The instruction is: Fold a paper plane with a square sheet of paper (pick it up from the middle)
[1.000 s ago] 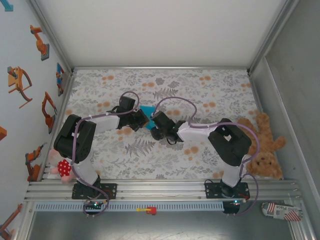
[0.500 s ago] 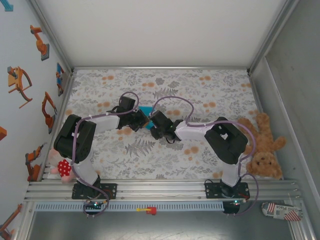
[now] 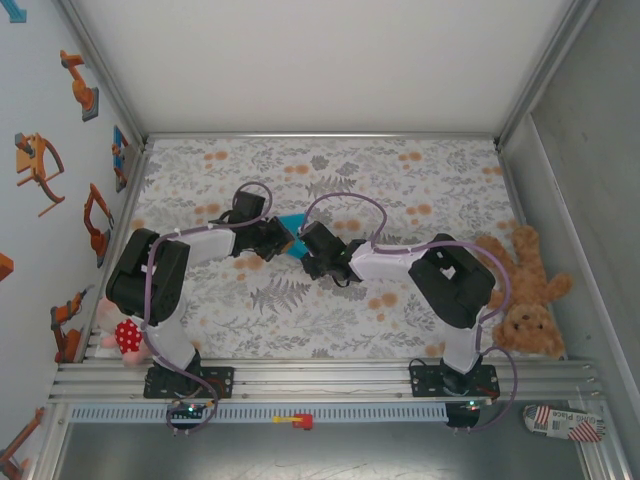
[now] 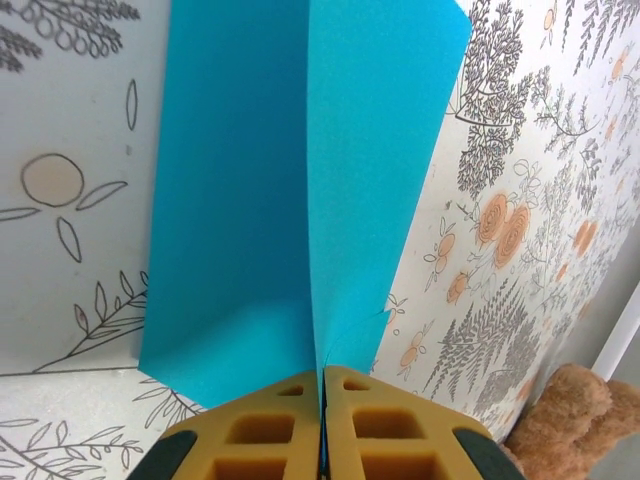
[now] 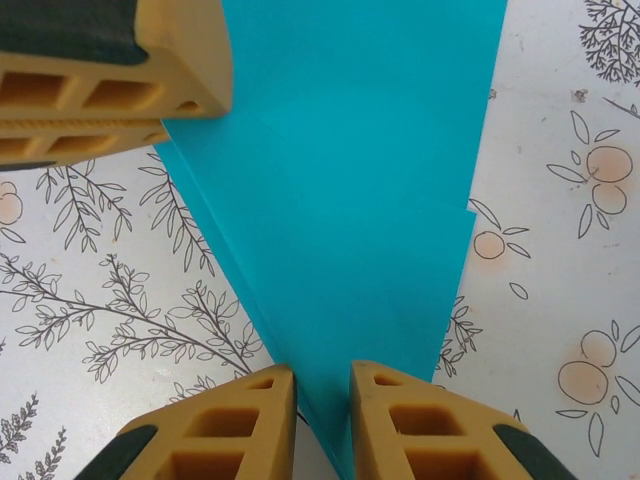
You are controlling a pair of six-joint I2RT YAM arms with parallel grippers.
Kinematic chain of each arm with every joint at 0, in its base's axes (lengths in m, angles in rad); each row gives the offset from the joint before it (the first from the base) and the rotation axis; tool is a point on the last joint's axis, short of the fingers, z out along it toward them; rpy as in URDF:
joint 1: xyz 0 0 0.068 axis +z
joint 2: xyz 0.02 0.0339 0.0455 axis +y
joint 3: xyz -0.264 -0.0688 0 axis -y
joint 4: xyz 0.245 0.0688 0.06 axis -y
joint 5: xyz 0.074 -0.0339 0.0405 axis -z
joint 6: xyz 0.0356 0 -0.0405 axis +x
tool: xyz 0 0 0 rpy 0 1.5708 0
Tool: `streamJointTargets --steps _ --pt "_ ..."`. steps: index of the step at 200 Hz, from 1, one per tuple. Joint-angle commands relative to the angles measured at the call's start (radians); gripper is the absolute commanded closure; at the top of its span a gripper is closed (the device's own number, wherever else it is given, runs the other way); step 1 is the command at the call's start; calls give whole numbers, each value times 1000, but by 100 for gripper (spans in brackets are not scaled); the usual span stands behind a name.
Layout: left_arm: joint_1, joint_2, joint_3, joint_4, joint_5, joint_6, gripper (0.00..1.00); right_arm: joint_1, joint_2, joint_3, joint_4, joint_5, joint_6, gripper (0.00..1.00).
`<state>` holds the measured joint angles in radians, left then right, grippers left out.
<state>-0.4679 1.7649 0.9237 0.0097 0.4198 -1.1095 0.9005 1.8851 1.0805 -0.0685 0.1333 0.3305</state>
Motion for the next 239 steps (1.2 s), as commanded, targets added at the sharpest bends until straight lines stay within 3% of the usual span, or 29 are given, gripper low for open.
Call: streamJointTargets --steps 1,35,73,109,193,239 --pt "3 -17 23 -22 17 7 92 4 1 7 -24 34 -20 78" --pt "3 -26 25 -30 18 3 93 5 15 17 -22 44 -31 70" --pt "2 -26 28 -34 20 4 93 5 24 25 -21 51 -43 70" --pt "1 -25 28 -33 21 4 92 4 29 30 -20 48 -46 75" --pt "-2 -29 29 -42 14 10 91 5 34 30 -11 17 -41 77" --pt "19 -64 36 -83 -9 39 77 4 28 3 6 -19 -36 86"
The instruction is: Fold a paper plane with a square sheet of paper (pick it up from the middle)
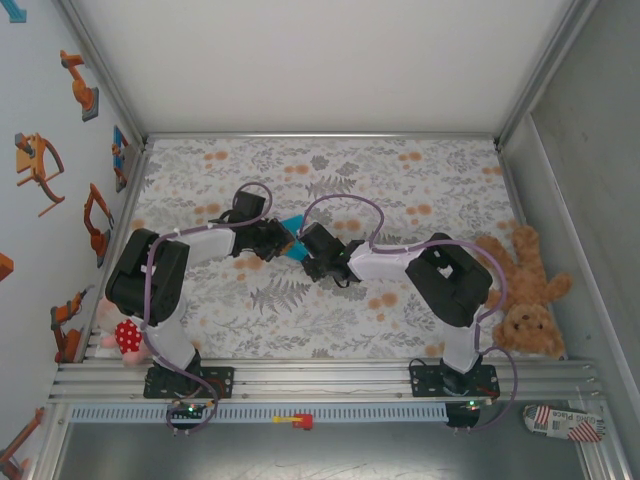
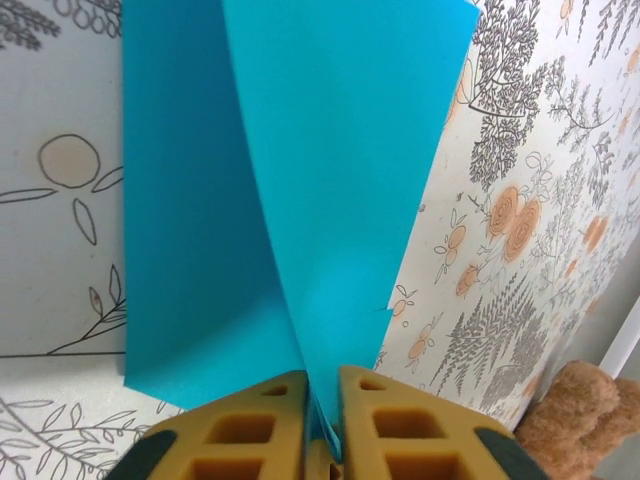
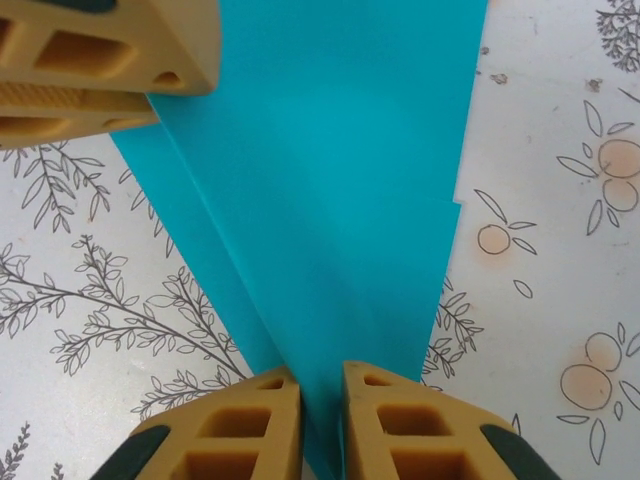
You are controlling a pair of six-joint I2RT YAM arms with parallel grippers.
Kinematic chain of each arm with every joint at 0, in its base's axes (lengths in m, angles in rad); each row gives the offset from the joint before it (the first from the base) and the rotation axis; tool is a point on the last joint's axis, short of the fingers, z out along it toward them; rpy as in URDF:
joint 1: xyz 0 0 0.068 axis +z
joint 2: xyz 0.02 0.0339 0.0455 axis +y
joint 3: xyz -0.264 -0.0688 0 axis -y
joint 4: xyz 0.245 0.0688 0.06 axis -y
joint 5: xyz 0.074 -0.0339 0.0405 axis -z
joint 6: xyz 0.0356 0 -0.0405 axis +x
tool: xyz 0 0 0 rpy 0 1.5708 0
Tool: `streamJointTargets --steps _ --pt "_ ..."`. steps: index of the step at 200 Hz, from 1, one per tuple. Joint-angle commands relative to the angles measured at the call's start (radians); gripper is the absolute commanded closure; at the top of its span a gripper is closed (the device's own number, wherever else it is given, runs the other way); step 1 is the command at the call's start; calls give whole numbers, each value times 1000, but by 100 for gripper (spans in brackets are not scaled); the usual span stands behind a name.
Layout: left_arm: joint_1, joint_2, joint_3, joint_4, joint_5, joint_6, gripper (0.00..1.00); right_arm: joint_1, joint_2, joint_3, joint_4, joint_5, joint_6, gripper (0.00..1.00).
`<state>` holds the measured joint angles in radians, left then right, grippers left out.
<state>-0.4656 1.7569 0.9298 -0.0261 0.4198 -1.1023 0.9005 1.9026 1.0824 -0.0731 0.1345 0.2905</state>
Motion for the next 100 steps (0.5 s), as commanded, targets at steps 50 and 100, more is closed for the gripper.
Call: streamJointTargets --steps 50,100 --pt "89 -139 16 -87 -42 72 64 0 4 -32 42 -100 35 89" --pt "120 -236 -70 -64 -56 93 62 -28 0 -58 79 -222 92 92"
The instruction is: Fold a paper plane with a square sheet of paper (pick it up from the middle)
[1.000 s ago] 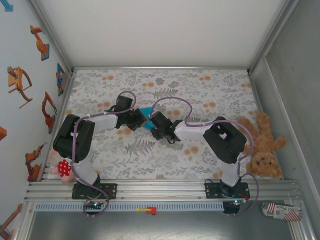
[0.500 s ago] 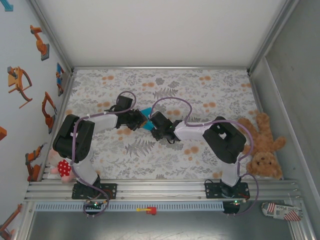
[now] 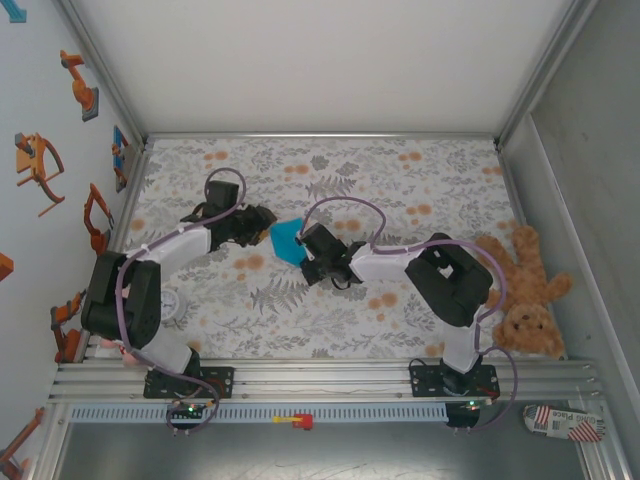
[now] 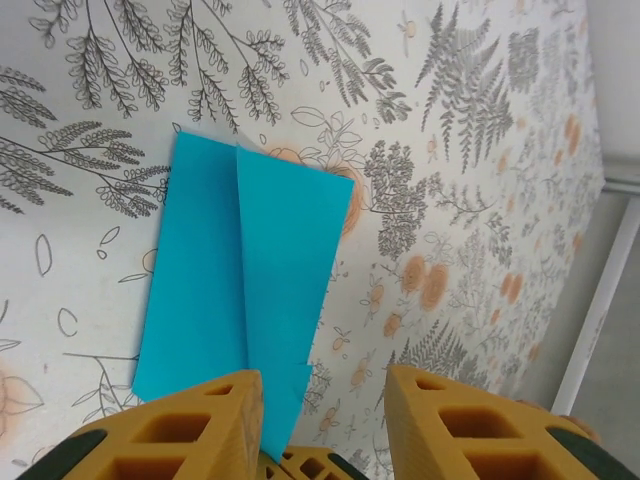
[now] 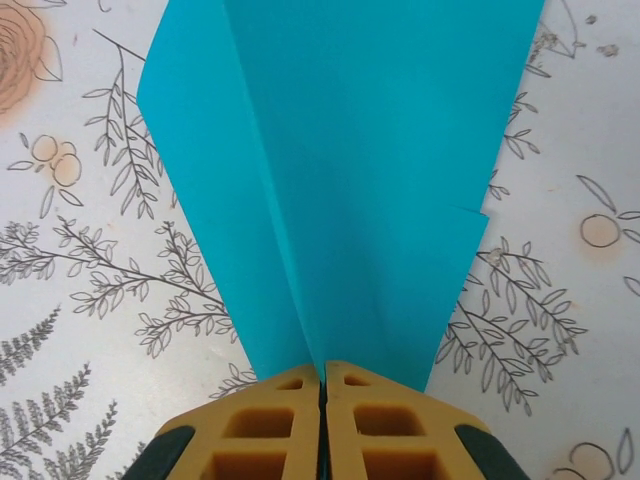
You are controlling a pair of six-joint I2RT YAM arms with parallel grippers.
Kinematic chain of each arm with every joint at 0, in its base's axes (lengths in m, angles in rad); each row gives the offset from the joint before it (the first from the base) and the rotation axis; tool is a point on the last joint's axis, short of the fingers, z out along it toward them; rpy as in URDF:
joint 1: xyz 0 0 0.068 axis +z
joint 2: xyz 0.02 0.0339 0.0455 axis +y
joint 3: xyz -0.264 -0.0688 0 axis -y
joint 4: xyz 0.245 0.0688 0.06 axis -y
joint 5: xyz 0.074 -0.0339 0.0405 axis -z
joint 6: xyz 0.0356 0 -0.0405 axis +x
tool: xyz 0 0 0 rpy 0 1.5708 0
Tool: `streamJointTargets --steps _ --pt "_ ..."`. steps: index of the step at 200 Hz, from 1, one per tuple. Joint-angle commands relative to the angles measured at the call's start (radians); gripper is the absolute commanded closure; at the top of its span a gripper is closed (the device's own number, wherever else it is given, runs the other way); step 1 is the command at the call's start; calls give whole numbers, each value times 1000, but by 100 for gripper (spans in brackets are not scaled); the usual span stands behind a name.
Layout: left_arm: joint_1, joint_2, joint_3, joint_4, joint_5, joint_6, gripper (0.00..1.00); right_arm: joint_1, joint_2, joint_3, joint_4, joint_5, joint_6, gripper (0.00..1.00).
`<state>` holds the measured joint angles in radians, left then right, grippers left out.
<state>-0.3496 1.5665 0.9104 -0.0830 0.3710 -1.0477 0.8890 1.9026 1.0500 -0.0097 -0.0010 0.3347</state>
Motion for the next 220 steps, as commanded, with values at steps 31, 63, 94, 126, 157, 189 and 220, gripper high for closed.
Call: streamJointTargets --steps 31,63,94,126,157,189,220 --pt "2 -86 -142 88 35 28 62 -48 -12 -32 27 -193 91 94" --pt "-11 -99 -215 191 97 30 62 -87 -2 -49 72 -331 151 95" --pt "-52 -77 -235 245 101 66 61 -127 0 -78 150 -441 215 96" --pt "-87 -9 -214 292 121 95 60 -161 7 -102 233 -527 274 97" --pt "-104 52 -202 340 140 96 60 -187 20 -126 290 -579 318 97" --pt "-112 90 -194 367 154 100 60 -200 39 -136 312 -611 342 97" --pt "-113 114 -184 378 155 100 61 -211 50 -154 333 -626 368 97"
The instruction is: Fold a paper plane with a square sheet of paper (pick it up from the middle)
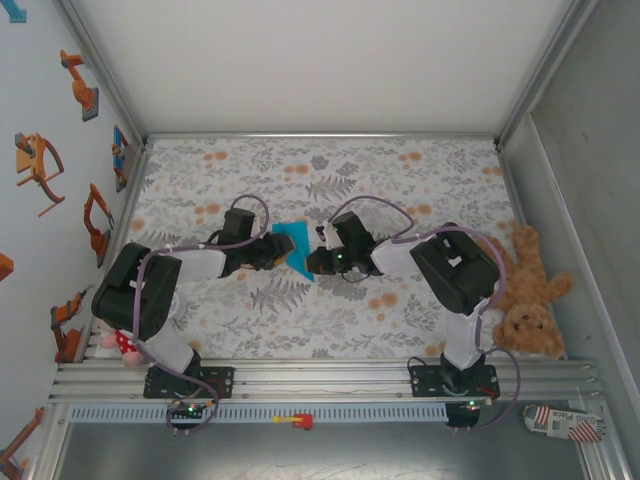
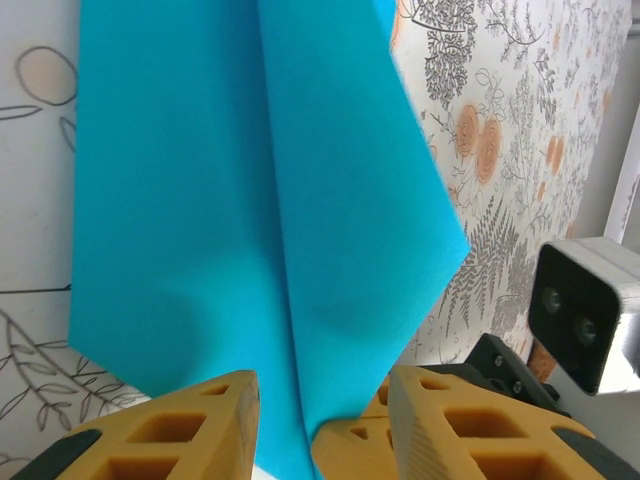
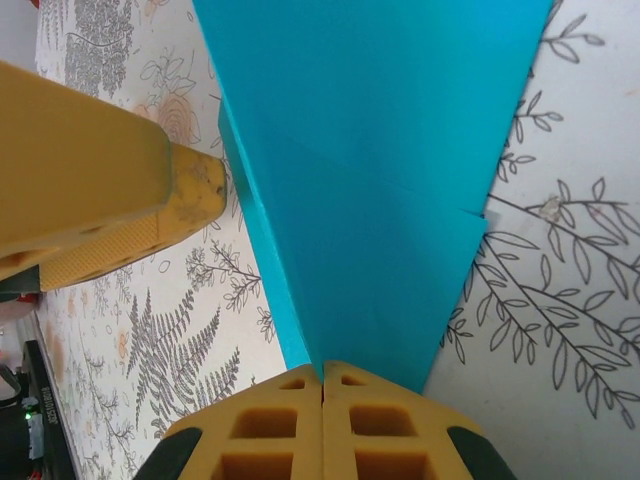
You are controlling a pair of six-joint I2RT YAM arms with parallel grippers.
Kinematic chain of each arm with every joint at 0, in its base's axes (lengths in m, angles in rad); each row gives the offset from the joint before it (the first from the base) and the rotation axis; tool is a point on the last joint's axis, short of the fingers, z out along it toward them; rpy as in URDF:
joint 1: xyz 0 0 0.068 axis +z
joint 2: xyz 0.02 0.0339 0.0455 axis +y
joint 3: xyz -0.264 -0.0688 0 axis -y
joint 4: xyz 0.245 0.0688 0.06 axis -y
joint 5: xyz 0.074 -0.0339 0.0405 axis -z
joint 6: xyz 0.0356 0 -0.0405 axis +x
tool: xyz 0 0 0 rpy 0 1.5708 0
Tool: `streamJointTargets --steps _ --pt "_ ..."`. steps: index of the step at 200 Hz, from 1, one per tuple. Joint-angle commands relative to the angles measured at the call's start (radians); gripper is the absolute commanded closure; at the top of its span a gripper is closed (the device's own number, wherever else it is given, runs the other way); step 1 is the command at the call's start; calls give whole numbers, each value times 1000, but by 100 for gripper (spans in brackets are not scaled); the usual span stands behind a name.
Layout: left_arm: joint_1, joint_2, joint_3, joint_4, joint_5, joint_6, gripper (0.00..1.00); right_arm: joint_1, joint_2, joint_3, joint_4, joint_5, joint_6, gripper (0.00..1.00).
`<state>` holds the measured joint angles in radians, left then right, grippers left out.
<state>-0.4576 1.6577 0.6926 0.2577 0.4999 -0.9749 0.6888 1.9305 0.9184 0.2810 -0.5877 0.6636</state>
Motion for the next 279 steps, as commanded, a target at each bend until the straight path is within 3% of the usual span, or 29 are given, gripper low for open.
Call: streamJointTargets --steps 1,64,135,201,279 --pt "-5 23 34 38 26 27 61 -12 22 -23 43 -40 40 97" --pt "-10 69 51 52 40 33 61 -41 44 -90 193 -84 130 97" --pt "-13 113 103 -34 33 71 60 -50 53 -110 227 -93 143 97" --pt "-32 143 160 -253 -50 119 58 -51 50 -118 227 -80 144 95" --pt "-54 212 249 -486 -147 157 53 -51 16 -124 190 -52 140 84"
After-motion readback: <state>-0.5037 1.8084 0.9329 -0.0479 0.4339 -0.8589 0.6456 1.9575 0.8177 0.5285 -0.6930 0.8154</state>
